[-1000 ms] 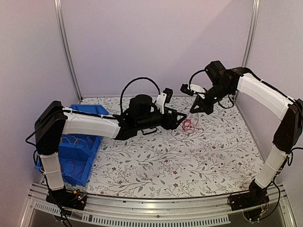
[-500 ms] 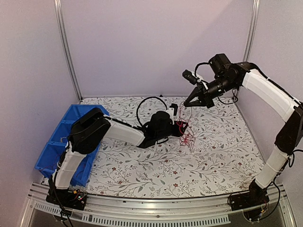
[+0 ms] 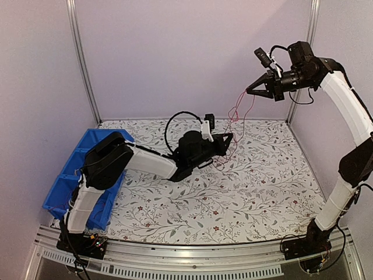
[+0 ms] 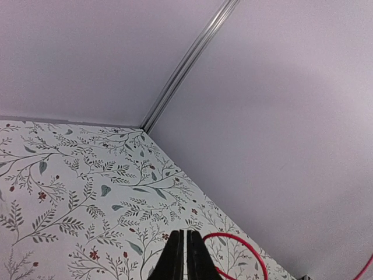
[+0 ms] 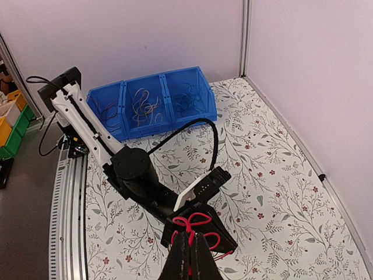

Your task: Untangle the cables

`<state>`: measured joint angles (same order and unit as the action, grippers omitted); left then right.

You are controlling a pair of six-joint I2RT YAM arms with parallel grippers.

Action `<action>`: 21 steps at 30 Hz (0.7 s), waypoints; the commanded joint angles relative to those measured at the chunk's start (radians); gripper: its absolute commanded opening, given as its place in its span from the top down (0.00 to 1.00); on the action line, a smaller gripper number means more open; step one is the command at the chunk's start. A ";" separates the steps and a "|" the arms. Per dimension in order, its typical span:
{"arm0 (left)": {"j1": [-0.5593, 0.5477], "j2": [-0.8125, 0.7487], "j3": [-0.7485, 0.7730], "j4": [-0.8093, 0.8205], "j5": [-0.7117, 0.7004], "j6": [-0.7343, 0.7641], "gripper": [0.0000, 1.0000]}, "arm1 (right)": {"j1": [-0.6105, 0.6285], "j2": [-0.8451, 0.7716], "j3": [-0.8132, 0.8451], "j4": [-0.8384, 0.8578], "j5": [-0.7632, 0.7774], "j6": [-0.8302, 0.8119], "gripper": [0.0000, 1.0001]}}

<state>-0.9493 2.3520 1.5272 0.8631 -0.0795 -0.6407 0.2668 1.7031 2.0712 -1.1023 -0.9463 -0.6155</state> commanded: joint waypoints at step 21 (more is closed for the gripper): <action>0.078 -0.099 -0.263 -0.144 0.066 0.033 0.93 | -0.167 -0.188 -0.317 0.434 -0.142 0.177 0.71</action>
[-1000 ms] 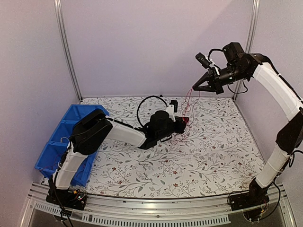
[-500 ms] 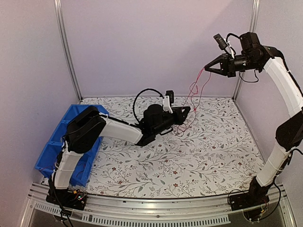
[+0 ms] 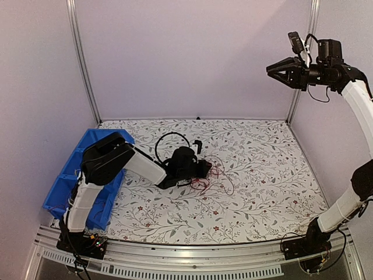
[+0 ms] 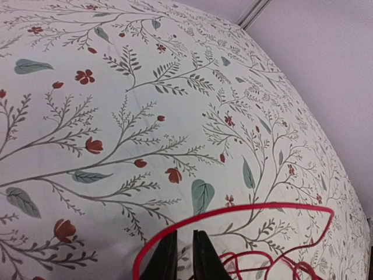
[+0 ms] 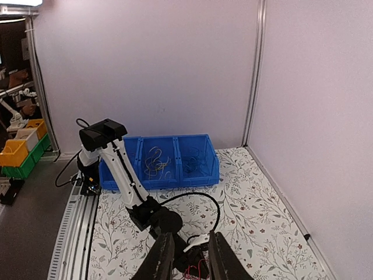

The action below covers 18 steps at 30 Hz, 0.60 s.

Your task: Untangle the cables

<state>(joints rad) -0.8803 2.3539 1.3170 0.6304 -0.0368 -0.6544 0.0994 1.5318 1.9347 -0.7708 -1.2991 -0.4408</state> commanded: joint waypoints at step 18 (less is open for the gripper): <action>0.007 -0.296 -0.142 0.257 0.198 0.171 0.95 | 0.266 0.110 -0.622 0.080 0.464 -0.197 0.40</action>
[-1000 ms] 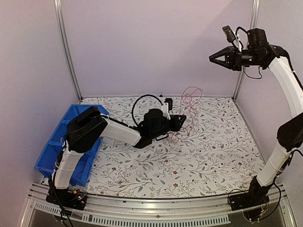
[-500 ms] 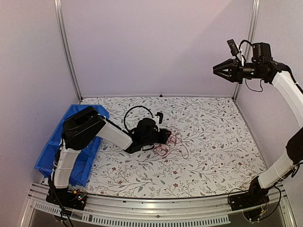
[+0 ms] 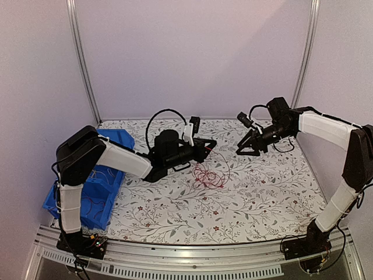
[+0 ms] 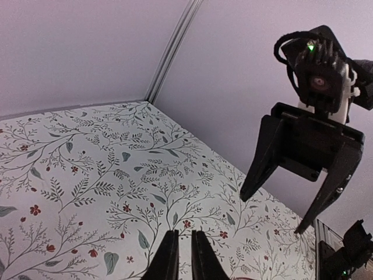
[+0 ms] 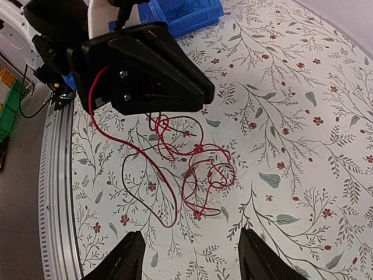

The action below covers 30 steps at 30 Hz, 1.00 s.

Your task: Untangle the cables

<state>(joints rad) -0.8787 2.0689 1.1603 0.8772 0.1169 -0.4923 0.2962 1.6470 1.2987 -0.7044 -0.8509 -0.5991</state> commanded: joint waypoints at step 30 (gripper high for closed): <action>-0.003 0.204 0.115 -0.071 0.019 -0.149 0.75 | 0.210 -0.130 0.506 -0.063 -0.059 -0.062 1.00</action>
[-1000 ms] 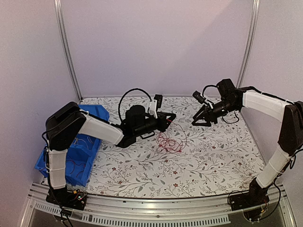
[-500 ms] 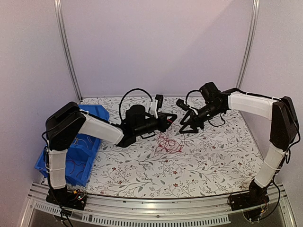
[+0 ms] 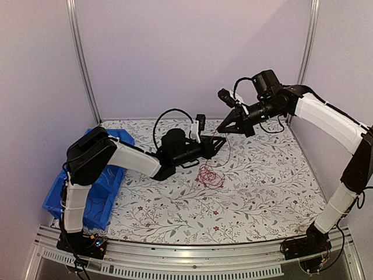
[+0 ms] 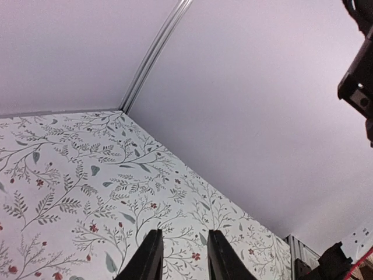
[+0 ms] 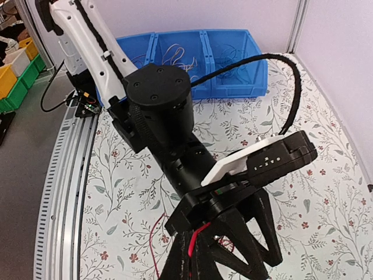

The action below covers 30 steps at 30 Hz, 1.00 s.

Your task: Untangle the cables

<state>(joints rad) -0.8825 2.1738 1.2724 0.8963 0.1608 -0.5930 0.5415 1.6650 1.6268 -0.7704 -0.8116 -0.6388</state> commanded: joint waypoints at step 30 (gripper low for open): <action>-0.052 -0.053 -0.061 -0.310 -0.224 0.397 0.00 | -0.438 -0.109 0.271 0.196 -0.131 0.208 1.00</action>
<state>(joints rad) -0.9222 2.1941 1.1782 0.6724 -0.0181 -0.3782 0.0914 1.5322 2.0174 -0.6636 -1.0183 -0.4675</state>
